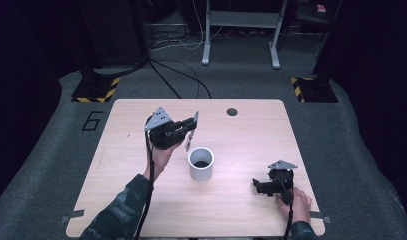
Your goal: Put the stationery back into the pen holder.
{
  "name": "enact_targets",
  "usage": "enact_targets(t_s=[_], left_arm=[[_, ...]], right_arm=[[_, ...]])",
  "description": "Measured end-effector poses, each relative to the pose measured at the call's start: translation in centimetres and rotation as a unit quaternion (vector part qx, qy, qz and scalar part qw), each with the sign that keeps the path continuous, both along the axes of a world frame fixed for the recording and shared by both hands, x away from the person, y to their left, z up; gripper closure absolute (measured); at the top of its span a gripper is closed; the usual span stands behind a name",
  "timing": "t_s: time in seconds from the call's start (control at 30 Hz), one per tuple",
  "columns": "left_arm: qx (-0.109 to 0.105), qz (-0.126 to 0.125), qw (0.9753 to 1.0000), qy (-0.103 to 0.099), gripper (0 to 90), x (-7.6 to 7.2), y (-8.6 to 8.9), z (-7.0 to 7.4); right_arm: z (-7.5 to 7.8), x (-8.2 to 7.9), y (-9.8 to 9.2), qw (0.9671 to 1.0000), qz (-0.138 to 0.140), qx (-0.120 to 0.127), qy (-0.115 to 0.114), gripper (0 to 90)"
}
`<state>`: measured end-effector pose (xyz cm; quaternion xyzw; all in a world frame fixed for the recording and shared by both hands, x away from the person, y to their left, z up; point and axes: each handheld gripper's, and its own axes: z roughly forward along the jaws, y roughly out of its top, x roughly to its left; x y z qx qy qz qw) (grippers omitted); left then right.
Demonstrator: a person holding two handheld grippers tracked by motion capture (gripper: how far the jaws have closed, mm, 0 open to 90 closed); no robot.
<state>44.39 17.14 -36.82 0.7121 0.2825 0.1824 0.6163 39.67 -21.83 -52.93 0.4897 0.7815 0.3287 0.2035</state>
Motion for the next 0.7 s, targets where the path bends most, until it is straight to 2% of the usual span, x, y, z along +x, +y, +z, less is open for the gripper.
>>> enact_targets(t_s=[0.4, 0.6, 0.7], left_arm=[[0.004, -0.016, 0.9997, 0.017, 80.4, 0.3, -1.6, -1.6], [-0.011, -0.018, 0.9994, 0.028, 80.4, 0.6, -2.2, -2.6], [-0.006, -0.024, 0.9992, 0.032, 80.4, 0.6, -2.4, -3.1]], right_arm=[[0.0, 0.0, 0.0, 1.0000, 0.000, 0.000, -0.001, 0.0], [0.0, 0.0, -0.1, 1.0000, 0.003, -0.003, -0.003, 0.0], [0.0, 0.0, 0.0, 1.0000, -0.001, 0.001, -0.002, 0.0]])
